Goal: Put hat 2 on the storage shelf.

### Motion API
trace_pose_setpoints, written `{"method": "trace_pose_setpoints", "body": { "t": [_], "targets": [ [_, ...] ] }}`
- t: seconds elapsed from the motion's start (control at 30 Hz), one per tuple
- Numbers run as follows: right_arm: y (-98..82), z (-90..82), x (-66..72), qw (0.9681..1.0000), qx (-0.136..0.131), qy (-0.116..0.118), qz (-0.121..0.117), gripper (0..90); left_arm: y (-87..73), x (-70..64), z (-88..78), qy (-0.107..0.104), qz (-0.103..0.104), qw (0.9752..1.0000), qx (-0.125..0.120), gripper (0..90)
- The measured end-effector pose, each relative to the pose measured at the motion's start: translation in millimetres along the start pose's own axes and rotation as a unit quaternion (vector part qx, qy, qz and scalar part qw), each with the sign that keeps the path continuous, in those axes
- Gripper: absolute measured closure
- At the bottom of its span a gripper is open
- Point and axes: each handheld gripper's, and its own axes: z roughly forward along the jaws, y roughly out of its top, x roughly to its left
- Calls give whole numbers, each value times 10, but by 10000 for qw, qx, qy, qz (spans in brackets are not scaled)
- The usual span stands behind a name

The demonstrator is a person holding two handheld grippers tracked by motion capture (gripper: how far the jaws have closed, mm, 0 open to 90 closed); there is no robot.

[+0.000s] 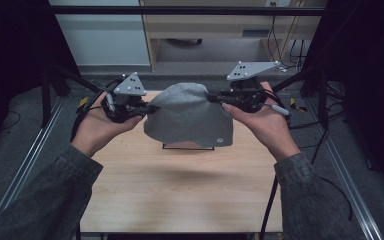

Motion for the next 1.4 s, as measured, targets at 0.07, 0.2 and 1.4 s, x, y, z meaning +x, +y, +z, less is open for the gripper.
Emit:
{"method": "trace_pose_setpoints", "body": {
  "t": [0.07, 0.2, 1.4],
  "targets": [
    [35, -7, -17, 10000, -24, -52, -18, 862, 45, 20, -13, 83, -6, 10000, -38, 865],
    [114, -10, -78, 9997, -120, -190, -24, 862, 159, 79, -17, 189, -34, 9997, -126, 866],
    [157, 179, -670, 9950, -708, -559, 434, 862, 410, 435, 327, 493, -333, 9967, -548, 866]
  ]
}}
